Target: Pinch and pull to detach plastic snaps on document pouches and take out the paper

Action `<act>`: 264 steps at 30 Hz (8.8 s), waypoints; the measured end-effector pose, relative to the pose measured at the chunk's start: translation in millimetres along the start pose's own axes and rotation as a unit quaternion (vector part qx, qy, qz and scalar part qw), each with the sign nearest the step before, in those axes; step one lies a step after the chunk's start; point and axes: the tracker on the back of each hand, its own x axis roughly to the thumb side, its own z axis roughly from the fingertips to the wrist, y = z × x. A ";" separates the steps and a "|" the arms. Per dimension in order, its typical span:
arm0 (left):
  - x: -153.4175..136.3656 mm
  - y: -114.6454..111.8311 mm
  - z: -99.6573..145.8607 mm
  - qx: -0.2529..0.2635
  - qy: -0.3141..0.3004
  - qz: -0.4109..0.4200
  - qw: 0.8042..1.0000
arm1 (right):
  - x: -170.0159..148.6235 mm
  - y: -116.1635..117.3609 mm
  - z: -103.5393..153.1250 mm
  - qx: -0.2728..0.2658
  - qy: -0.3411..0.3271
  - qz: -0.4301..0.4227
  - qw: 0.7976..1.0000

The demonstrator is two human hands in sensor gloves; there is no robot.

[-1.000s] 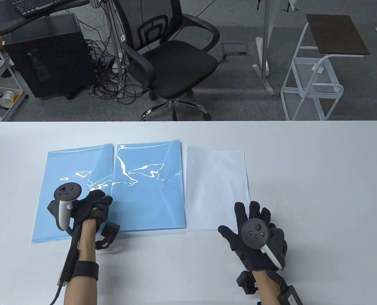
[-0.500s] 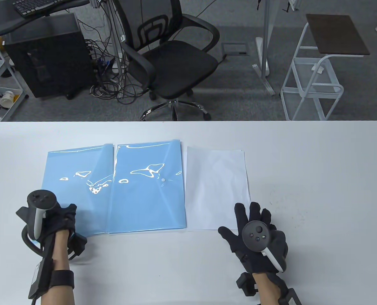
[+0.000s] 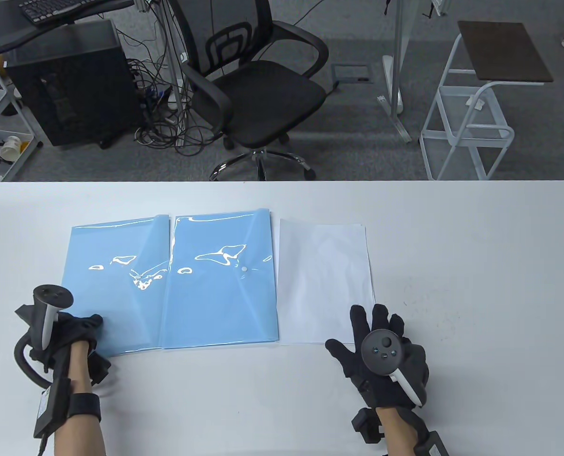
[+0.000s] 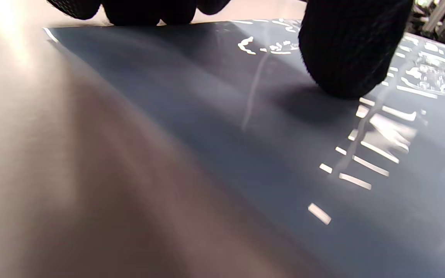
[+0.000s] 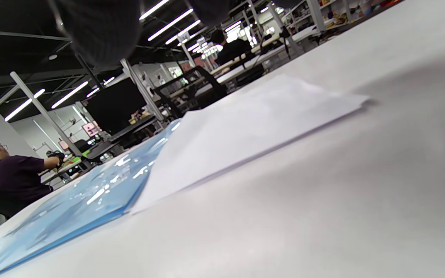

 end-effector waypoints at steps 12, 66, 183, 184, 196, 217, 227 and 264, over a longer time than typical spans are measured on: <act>-8.9 9.6 -15.1 -0.009 0.025 0.031 0.999 | 3.5 4.2 -3.7 0.007 0.002 0.003 1.000; 49.8 54.4 235.3 0.097 -0.295 0.161 0.937 | 7.9 -6.1 10.7 0.002 -0.035 -0.055 0.998; 29.1 -96.8 170.2 -0.217 -0.206 0.194 0.934 | 184.4 127.7 -97.0 0.022 -0.055 0.270 0.961; 29.0 -97.1 170.3 -0.217 -0.205 0.197 0.934 | 183.1 125.0 -97.1 0.030 -0.051 0.257 0.965; 28.2 -97.1 170.3 -0.224 -0.201 0.206 0.931 | 166.9 83.3 -75.0 0.012 -0.112 0.248 0.962; 27.2 -96.4 170.2 -0.223 -0.199 0.210 0.931 | 124.1 83.8 -44.6 -0.019 -0.238 0.510 0.826; 27.0 -96.3 170.5 -0.225 -0.199 0.212 0.930 | 111.8 67.7 -52.2 0.102 -0.103 0.287 0.947; 15.8 -98.8 160.5 -0.316 -0.183 0.314 0.876 | 63.6 73.8 -56.4 0.190 -0.016 -0.303 0.934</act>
